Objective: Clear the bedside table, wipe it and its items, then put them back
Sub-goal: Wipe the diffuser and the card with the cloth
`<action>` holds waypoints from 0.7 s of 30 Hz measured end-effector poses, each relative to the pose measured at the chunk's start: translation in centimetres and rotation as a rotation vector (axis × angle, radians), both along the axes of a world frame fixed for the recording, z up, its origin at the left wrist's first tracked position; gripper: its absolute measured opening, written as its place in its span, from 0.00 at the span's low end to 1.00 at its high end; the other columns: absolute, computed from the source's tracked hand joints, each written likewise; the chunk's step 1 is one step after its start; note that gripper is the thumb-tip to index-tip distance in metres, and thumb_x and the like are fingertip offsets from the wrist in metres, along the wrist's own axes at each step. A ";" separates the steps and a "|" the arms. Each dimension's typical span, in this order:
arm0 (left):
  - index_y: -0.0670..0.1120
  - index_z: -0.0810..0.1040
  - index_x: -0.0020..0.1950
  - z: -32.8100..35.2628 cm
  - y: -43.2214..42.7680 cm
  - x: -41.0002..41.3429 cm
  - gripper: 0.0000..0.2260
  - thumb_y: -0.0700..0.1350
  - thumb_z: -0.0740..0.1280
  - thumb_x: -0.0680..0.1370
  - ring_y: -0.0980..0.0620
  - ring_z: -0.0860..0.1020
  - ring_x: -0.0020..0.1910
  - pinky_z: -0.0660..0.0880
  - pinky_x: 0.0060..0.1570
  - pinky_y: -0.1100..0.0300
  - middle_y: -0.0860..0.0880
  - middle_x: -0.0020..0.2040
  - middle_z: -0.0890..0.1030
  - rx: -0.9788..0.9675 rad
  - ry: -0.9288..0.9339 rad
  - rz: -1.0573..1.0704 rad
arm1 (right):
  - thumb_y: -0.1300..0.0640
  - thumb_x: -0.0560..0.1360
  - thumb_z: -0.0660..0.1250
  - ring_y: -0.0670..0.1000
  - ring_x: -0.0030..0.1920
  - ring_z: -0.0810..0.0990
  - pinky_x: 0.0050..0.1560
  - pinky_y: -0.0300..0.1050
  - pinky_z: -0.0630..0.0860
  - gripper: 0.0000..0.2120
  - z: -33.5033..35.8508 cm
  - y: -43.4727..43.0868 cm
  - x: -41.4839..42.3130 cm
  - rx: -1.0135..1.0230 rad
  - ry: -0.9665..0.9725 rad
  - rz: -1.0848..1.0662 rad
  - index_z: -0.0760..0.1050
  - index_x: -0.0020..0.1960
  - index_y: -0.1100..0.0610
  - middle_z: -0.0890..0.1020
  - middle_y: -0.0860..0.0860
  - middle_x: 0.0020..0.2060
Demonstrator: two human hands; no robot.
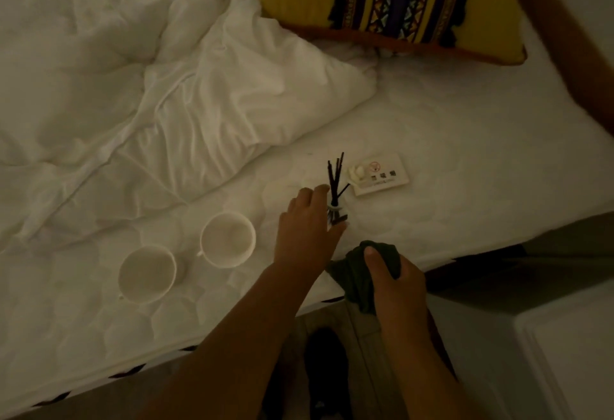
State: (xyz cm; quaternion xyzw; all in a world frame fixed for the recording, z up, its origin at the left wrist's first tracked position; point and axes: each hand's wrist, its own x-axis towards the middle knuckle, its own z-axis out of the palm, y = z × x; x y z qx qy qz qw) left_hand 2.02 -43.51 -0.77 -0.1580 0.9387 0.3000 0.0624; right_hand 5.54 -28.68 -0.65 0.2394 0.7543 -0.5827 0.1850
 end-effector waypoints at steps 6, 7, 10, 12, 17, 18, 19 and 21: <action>0.49 0.75 0.58 -1.6 0.9 -1.9 0.11 0.48 0.68 0.77 0.53 0.77 0.45 0.72 0.41 0.61 0.49 0.50 0.79 0.078 -0.023 0.169 | 0.49 0.75 0.70 0.41 0.41 0.81 0.45 0.40 0.77 0.06 -0.2 1.0 -0.7 -0.021 0.032 -0.001 0.80 0.43 0.50 0.83 0.48 0.40; 0.49 0.76 0.58 -1.5 0.7 -2.1 0.11 0.48 0.68 0.77 0.54 0.76 0.44 0.71 0.41 0.61 0.49 0.50 0.80 0.080 -0.027 0.158 | 0.49 0.75 0.70 0.44 0.43 0.82 0.46 0.42 0.78 0.06 -0.1 1.1 -0.9 -0.024 0.038 0.009 0.80 0.43 0.50 0.83 0.48 0.40; 0.49 0.77 0.58 -0.7 0.2 -2.0 0.11 0.49 0.67 0.77 0.56 0.76 0.44 0.69 0.42 0.66 0.51 0.50 0.80 0.090 -0.007 0.074 | 0.50 0.75 0.70 0.49 0.43 0.82 0.47 0.45 0.79 0.06 0.6 1.2 -1.9 -0.020 0.079 0.047 0.79 0.42 0.52 0.83 0.49 0.39; 0.50 0.77 0.57 0.3 -0.2 -1.7 0.10 0.49 0.68 0.77 0.58 0.76 0.43 0.68 0.39 0.69 0.52 0.50 0.80 0.156 0.012 0.078 | 0.48 0.74 0.70 0.46 0.44 0.82 0.48 0.43 0.78 0.07 1.4 0.9 -2.9 -0.020 0.125 0.041 0.80 0.45 0.52 0.83 0.49 0.41; 0.50 0.77 0.52 4.3 -0.3 -1.0 0.06 0.48 0.69 0.76 0.66 0.77 0.34 0.71 0.32 0.76 0.57 0.34 0.76 0.263 0.095 0.057 | 0.48 0.73 0.70 0.42 0.45 0.82 0.44 0.35 0.80 0.14 3.2 -2.1 -4.7 0.002 0.304 -0.036 0.80 0.53 0.56 0.83 0.48 0.44; 0.49 0.77 0.51 5.1 -0.4 -0.9 0.06 0.47 0.69 0.76 0.65 0.76 0.31 0.70 0.31 0.77 0.57 0.32 0.74 0.246 0.101 0.036 | 0.49 0.73 0.70 0.45 0.46 0.83 0.45 0.39 0.80 0.14 3.6 -2.8 -4.9 -0.001 0.315 -0.066 0.80 0.53 0.57 0.83 0.50 0.44; 0.48 0.77 0.50 5.8 -0.4 -0.8 0.05 0.47 0.69 0.76 0.64 0.75 0.29 0.69 0.30 0.76 0.57 0.31 0.73 0.229 0.103 0.022 | 0.49 0.74 0.70 0.46 0.46 0.83 0.45 0.42 0.80 0.14 3.8 -3.3 -5.3 -0.005 0.323 -0.093 0.80 0.53 0.58 0.84 0.51 0.44; 0.46 0.78 0.50 7.0 -0.9 -0.6 0.05 0.44 0.69 0.76 0.65 0.74 0.28 0.69 0.30 0.76 0.57 0.29 0.72 0.240 0.122 -0.001 | 0.49 0.74 0.70 0.49 0.42 0.83 0.43 0.44 0.81 0.13 4.2 -3.8 -5.9 -0.026 0.315 -0.094 0.81 0.48 0.59 0.84 0.53 0.41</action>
